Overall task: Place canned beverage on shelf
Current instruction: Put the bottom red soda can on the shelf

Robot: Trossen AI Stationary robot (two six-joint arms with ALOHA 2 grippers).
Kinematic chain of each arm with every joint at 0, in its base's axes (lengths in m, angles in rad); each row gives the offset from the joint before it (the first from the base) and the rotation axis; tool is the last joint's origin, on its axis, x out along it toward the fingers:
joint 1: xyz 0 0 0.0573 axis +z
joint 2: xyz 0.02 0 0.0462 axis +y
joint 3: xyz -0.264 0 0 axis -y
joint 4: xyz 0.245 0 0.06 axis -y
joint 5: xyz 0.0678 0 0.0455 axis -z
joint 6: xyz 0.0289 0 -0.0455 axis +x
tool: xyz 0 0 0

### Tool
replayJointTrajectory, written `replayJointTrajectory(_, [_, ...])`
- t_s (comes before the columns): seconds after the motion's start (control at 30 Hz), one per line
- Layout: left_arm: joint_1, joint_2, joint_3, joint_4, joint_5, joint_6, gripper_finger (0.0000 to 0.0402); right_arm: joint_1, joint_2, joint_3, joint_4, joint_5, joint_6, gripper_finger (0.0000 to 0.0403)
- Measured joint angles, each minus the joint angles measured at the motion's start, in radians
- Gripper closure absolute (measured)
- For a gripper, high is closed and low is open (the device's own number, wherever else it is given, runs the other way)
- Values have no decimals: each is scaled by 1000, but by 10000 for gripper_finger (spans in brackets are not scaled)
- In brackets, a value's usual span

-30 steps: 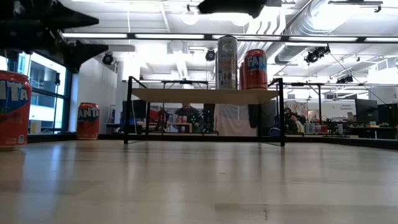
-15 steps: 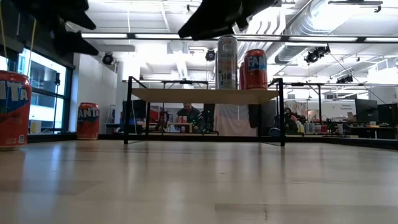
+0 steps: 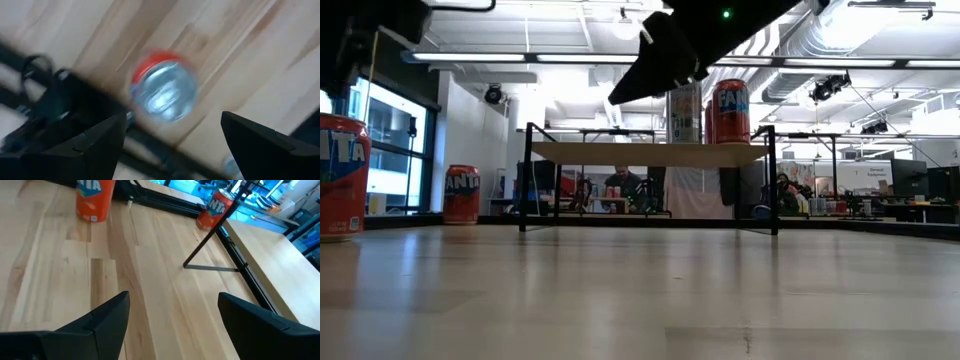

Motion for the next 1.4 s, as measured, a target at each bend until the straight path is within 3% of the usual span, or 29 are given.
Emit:
replayJointTrajectory(0.27, [1, 59, 0, -5, -141, 52, 86, -10, 4, 0, 3, -3, 50, 116])
replayJointTrajectory(0.93, [-24, 139, -55, 88, -104, 10, 87, -10, 4, 0, 16, -28, 89, 116])
replayJointTrajectory(1.4, [-161, 156, -157, 159, -140, -71, 87, -10, 4, 0, 8, -74, 101, 116])
